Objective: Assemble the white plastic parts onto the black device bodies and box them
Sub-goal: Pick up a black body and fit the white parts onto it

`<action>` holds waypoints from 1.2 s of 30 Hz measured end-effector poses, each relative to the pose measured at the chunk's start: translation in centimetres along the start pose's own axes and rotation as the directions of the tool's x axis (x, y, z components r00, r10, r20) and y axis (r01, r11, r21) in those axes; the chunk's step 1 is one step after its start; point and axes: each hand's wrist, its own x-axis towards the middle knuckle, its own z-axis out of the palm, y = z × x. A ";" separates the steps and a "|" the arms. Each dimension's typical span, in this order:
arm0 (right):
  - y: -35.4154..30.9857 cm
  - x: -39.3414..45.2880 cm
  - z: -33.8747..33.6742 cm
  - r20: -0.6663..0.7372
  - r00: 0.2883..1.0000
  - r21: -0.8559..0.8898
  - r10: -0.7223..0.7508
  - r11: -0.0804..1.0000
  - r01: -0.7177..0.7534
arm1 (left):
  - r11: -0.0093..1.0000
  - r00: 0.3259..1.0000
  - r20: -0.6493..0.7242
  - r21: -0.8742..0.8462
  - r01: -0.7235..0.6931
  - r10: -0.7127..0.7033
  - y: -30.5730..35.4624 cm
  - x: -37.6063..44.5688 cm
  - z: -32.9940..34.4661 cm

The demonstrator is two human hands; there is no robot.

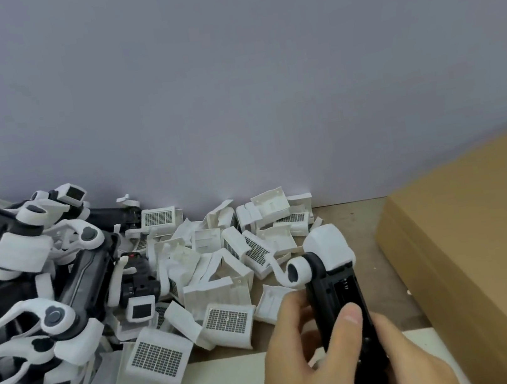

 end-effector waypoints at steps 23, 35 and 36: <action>2.3 1.1 -2.8 0.480 0.865 -0.053 0.147 0.989 -0.138 | 0.981 0.958 0.224 0.026 -0.192 0.181 0.1 -0.2 -0.9; 1.9 1.2 -4.8 0.645 0.752 0.051 0.135 0.974 -0.219 | 0.979 0.968 0.154 -0.080 -0.187 0.197 -0.2 -0.6 -0.8; 1.9 1.2 -4.8 0.645 0.751 0.051 0.138 0.974 -0.223 | 0.979 0.967 0.157 -0.065 -0.193 0.201 -0.2 -0.6 -0.8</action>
